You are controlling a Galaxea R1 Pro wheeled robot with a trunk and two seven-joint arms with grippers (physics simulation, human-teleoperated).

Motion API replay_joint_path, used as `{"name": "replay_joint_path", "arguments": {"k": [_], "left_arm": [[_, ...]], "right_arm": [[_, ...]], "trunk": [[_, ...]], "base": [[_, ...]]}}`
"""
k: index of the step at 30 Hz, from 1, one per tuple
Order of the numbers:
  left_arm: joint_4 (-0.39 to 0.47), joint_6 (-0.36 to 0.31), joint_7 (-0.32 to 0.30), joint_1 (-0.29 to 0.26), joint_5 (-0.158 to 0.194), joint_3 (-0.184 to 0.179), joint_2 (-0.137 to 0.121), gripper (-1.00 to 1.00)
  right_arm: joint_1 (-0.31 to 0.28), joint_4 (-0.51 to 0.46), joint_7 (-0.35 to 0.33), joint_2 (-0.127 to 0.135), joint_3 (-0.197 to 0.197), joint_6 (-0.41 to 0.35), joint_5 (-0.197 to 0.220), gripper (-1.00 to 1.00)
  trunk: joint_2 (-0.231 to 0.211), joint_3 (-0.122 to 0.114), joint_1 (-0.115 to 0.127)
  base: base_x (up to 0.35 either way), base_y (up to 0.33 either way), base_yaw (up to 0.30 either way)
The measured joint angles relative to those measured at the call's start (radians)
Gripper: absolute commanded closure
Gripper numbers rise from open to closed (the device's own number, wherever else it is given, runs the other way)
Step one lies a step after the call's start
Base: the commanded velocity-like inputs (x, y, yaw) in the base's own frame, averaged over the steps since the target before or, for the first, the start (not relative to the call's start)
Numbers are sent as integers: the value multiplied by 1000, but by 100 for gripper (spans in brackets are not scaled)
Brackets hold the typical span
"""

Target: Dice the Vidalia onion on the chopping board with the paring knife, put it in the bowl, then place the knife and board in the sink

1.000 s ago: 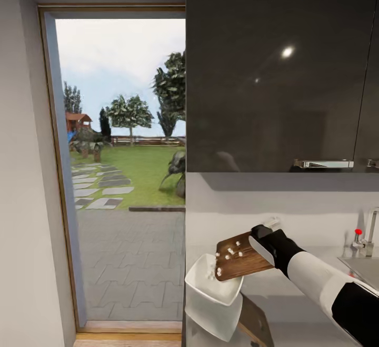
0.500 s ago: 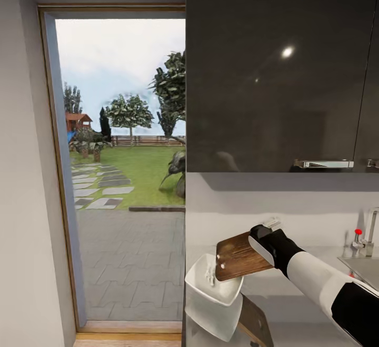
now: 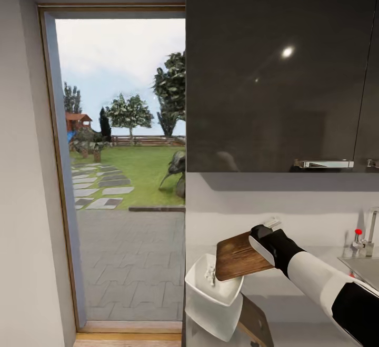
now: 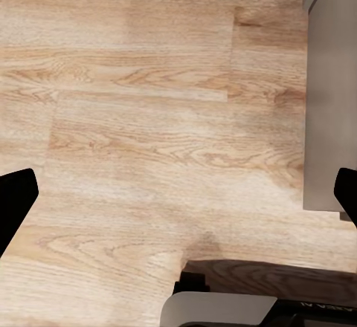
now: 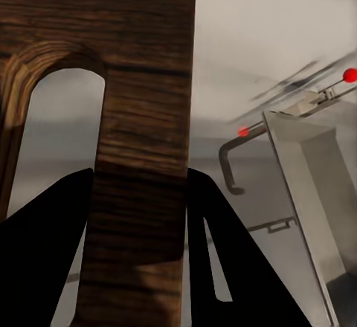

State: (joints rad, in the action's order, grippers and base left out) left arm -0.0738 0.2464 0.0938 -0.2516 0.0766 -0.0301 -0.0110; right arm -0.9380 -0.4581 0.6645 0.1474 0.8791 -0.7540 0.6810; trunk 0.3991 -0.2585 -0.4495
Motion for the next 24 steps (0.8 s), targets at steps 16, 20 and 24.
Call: {"name": "replay_joint_path", "arguments": {"k": [16, 20, 24], "left_arm": [[0, -1, 3, 0, 0, 0, 1, -100], [0, -1, 6, 0, 0, 0, 1, -100], [-1, -1, 6, 0, 1, 0, 2, -100]], "right_arm": [[0, -26, -614, 174, -240, 6, 7, 100], [0, -26, -745, 202, -247, 12, 26, 100], [0, -24, -821, 211, -249, 30, 20, 100]], "trunk": [[0, 0, 0], [0, 0, 0], [0, 0, 0]], "base": [[0, 0, 0], [0, 0, 0], [0, 0, 0]]}}
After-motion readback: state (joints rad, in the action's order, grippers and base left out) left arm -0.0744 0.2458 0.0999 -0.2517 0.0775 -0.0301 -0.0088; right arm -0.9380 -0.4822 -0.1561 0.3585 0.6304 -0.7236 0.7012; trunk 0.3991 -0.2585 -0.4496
